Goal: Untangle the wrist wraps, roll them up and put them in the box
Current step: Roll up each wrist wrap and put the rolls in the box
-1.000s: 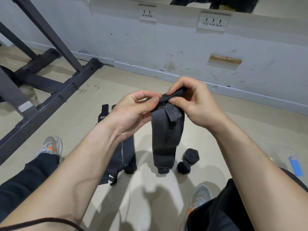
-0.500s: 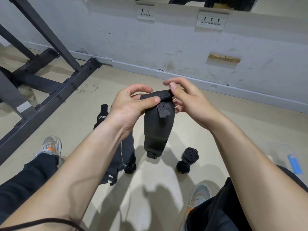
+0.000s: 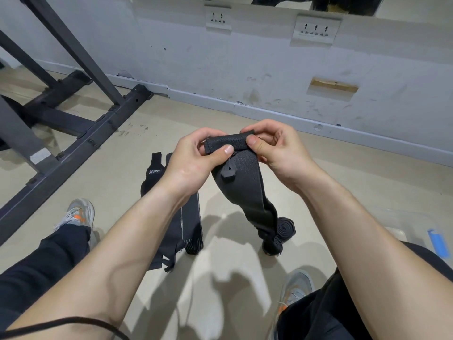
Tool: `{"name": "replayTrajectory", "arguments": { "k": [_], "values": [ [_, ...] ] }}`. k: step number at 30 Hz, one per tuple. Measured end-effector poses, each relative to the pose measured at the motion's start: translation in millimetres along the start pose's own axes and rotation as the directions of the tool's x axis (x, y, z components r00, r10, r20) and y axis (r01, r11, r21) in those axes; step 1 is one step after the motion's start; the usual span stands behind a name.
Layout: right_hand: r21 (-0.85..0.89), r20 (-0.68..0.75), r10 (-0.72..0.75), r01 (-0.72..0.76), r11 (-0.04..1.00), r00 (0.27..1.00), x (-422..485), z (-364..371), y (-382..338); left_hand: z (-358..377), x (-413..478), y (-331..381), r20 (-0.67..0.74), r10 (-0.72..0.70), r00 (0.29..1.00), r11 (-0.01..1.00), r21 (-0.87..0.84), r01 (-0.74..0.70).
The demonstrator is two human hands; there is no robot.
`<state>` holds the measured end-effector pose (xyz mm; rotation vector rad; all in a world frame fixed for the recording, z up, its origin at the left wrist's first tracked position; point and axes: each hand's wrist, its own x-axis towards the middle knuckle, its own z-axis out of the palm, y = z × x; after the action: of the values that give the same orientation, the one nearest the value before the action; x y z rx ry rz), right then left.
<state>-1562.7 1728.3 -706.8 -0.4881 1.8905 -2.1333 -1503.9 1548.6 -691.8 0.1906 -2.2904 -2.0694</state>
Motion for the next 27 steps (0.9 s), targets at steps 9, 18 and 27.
{"name": "replayTrajectory", "arguments": {
  "k": [9,18,27],
  "values": [
    [-0.376,0.063,0.099,-0.068,0.924,0.993,-1.0,7.5,1.0,4.8,-1.0,-8.3,-0.035,0.083,0.996,0.995,0.066,-0.081],
    [-0.17,-0.046,-0.077,0.069,0.983,0.996,1.2,12.1,7.1,16.8,-3.4,-9.0,-0.01,-0.035,0.999,0.999,-0.042,0.034],
    [-0.125,-0.023,-0.076,0.072,0.99,0.997,-1.5,12.7,7.3,14.0,-0.1,3.3,0.012,-0.161,0.987,0.959,-0.235,0.159]
  ]
}}
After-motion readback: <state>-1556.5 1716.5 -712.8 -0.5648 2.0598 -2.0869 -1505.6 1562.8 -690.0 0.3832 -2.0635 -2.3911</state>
